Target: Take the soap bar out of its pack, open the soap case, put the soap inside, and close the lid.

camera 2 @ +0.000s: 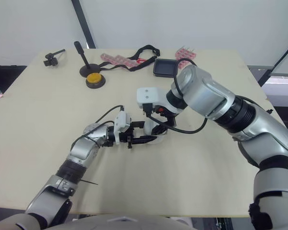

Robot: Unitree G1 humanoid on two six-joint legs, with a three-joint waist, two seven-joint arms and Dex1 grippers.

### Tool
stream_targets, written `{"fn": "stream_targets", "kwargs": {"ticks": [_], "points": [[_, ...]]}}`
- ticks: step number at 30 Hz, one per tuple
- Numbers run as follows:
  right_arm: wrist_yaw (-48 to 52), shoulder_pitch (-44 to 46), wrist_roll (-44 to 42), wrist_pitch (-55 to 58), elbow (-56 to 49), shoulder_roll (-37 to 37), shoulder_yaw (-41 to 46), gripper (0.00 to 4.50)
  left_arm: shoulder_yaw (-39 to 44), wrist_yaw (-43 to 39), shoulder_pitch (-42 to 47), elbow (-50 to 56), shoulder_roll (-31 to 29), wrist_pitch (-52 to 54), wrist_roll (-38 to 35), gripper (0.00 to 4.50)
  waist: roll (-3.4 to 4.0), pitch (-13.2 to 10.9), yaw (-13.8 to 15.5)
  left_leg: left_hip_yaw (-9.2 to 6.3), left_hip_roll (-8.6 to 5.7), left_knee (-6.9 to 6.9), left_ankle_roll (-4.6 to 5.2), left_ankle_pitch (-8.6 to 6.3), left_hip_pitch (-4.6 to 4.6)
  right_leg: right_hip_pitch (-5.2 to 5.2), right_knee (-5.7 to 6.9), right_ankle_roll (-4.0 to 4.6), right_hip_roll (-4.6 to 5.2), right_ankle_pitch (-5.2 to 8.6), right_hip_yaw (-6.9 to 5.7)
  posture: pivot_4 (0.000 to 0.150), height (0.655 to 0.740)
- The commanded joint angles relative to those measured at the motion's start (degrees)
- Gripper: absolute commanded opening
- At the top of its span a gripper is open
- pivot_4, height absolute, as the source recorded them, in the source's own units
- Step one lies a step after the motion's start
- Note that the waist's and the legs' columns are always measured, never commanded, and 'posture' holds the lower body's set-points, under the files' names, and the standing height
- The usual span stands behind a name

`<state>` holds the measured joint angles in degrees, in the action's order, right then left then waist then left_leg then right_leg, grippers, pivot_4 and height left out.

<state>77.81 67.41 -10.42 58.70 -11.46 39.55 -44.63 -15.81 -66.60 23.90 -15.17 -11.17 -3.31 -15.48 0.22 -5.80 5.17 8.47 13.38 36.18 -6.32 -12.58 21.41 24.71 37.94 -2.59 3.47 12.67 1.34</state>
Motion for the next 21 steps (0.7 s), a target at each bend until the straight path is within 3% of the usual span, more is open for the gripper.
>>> {"fn": "stream_targets", "kwargs": {"ticks": [1, 21], "points": [[0.14, 1.42, -0.13, -0.33, -0.6, -0.31, 2.06, 4.47, -0.59, -0.41, -0.49, 0.34, -0.58, 0.31, 0.46, 1.94, 0.0, 0.0, 0.0, 0.0, 0.0, 0.0, 0.0, 0.0, 0.0, 0.0, 0.0, 0.0, 0.0, 0.0, 0.0, 0.15, 0.7291], [0.33, 2.28, -1.8, 1.5, -1.72, -0.28, 5.49, 4.47, -0.62, -0.44, -0.46, 0.43, -0.82, 0.56, 0.63, 1.94, 0.0, 0.0, -0.06, 0.0, 0.0, -0.01, 0.0, 0.0, 0.0, 0.0, 0.0, 0.0, -0.01, 0.0, 0.0, 0.15, 0.7291]]}}
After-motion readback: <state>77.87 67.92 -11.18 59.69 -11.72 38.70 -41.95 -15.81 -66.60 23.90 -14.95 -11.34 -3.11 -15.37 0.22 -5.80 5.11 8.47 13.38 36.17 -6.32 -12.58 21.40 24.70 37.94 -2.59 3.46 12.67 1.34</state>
